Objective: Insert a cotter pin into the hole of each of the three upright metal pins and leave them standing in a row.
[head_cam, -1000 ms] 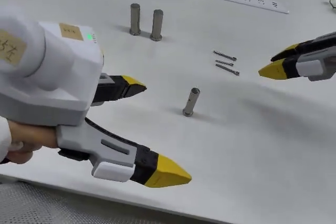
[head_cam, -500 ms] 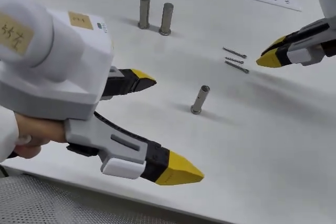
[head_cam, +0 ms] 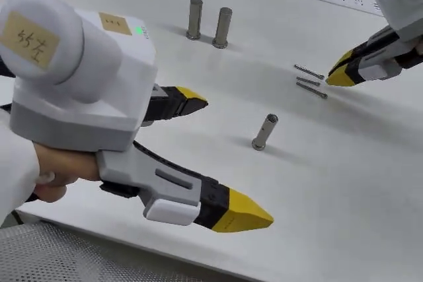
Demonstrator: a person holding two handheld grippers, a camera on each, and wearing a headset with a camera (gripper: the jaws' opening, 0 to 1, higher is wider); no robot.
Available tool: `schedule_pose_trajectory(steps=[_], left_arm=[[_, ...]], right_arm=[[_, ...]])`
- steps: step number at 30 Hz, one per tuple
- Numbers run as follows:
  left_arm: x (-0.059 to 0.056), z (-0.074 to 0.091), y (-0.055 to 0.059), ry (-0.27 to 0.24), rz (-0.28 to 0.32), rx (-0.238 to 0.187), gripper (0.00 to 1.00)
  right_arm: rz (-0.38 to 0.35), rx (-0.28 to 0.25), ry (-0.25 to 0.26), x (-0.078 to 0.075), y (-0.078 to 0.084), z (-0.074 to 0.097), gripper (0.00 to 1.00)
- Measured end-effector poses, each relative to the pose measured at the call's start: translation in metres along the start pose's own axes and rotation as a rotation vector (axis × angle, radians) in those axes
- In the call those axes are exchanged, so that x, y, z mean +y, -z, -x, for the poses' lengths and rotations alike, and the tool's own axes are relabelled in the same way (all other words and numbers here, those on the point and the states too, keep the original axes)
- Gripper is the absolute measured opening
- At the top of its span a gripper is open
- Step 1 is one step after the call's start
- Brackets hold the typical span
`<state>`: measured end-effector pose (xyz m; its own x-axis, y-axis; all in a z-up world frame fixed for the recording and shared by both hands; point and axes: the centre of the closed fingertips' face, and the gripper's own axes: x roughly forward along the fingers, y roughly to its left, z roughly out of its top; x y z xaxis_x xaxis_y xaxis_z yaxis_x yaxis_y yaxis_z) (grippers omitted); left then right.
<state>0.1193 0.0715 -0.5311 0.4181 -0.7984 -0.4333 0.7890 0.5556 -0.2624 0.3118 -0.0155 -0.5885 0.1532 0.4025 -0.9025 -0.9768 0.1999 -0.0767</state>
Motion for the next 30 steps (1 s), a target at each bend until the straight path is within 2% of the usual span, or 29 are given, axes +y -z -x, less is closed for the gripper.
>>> schedule_pose_trajectory(steps=[5, 10, 13, 16, 20, 23, 27, 28, 29, 30], left_arm=[[0.004, 0.001, 0.0, -0.007, 0.006, -0.006, 0.96], [0.011, 0.002, 0.005, -0.011, 0.025, 0.001, 0.97], [0.009, 0.004, 0.004, -0.007, 0.019, 0.003, 0.97], [0.01, 0.004, 0.003, -0.007, 0.017, -0.001, 0.97], [0.013, 0.004, 0.004, -0.009, 0.014, 0.001, 0.97], [0.016, 0.005, 0.006, -0.015, 0.009, 0.012, 0.96], [0.011, 0.002, 0.005, -0.014, 0.009, 0.016, 0.96], [0.01, 0.001, 0.003, -0.014, 0.014, 0.012, 0.96], [0.009, 0.001, 0.002, -0.015, 0.016, 0.009, 0.96], [0.008, 0.0, -0.001, -0.02, 0.015, 0.004, 0.96]], right_arm=[[0.033, 0.024, -0.015, 0.0, -0.001, -0.005, 0.04], [0.068, 0.063, -0.022, 0.003, -0.002, -0.011, 0.05], [0.082, 0.07, -0.043, 0.001, -0.002, -0.013, 0.06], [0.105, 0.087, -0.037, -0.001, -0.001, -0.015, 0.06], [0.082, 0.075, -0.052, 0.0, -0.003, -0.018, 0.05], [0.096, 0.085, -0.051, -0.004, -0.002, -0.02, 0.04], [0.114, 0.108, -0.064, -0.003, 0.0, -0.025, 0.03], [0.135, 0.132, -0.061, -0.003, 0.004, -0.027, 0.02], [0.136, 0.095, -0.061, -0.002, -0.003, -0.027, 0.01], [0.138, 0.114, -0.066, -0.003, -0.001, -0.026, 0.01]])
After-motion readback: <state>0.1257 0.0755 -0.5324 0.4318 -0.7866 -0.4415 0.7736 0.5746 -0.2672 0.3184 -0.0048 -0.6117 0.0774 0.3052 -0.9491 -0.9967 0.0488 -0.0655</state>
